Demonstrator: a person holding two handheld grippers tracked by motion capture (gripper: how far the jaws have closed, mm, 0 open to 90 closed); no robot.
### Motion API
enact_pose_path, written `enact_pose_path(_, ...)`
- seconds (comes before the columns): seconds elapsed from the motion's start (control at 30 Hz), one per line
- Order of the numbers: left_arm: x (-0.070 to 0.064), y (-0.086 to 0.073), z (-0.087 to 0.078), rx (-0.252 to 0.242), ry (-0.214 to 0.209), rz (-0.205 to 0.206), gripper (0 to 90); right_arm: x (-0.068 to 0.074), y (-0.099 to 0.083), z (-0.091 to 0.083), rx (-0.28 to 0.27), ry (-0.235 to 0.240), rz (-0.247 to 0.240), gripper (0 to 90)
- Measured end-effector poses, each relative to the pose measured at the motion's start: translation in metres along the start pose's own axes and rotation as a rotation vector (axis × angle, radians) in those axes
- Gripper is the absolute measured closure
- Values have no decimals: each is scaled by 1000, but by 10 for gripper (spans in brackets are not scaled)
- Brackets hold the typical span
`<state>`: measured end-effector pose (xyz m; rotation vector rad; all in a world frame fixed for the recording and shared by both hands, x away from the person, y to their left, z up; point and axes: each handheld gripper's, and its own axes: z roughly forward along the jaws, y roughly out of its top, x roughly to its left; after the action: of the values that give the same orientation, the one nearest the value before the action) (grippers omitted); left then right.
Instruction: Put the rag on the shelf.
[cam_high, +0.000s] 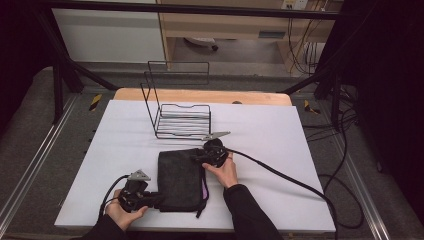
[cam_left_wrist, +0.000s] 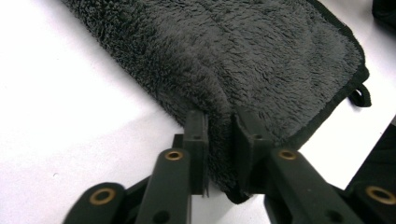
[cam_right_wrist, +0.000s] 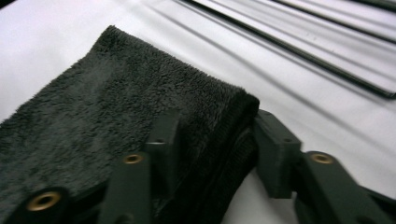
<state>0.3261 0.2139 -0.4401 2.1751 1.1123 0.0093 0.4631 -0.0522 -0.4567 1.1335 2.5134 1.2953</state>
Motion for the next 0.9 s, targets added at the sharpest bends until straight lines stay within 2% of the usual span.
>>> enact_pose_path(0.1, 0, 1, -1, 3, -4, 10, 812, 1, 0, -1, 10, 26, 12, 725)
enact_pose_path(0.17, 1, 2, -2, 6, -12, 14, 831, 3, -1, -3, 1, 21, 2, 762)
enact_pose_path(0.3, 5, 4, -4, 13, -24, 26, 839, 5, -3, -9, -12, 0, 22, 779)
enact_pose_path(0.4, 6, 6, -5, 9, -21, 41, 839, 5, -8, -21, -17, -23, 41, 782)
enact_pose_path(0.5, 6, 6, -4, 4, -14, 50, 837, 7, -11, -29, -13, -49, 43, 781)
enact_pose_path(0.6, 4, 5, -4, -7, -4, 58, 832, 7, -12, -29, -14, -56, 38, 775)
enact_pose_path(0.7, 3, 3, -4, -19, 6, 82, 804, 4, -14, -24, -23, -60, 22, 713)
enact_pose_path(0.73, 2, 3, -5, -22, 11, 89, 765, 4, -15, -23, -37, -71, 11, 637)
enact_pose_path(0.77, 2, 3, -6, -24, 15, 96, 765, 4, -15, -23, -37, -71, 11, 637)
enact_pose_path(0.8, 2, 2, -7, -32, 20, 97, 699, 4, -15, -26, -50, -97, -8, 524)
enact_pose_path(0.83, 3, 2, -9, -46, 20, 104, 699, 4, -15, -26, -50, -97, -8, 524)
enact_pose_path(0.87, 3, 3, -11, -60, 24, 109, 658, 4, -15, -29, -56, -102, -21, 484)
enact_pose_path(0.9, 4, 3, -13, -76, 35, 110, 577, 4, -15, -36, -75, -103, -22, 379)
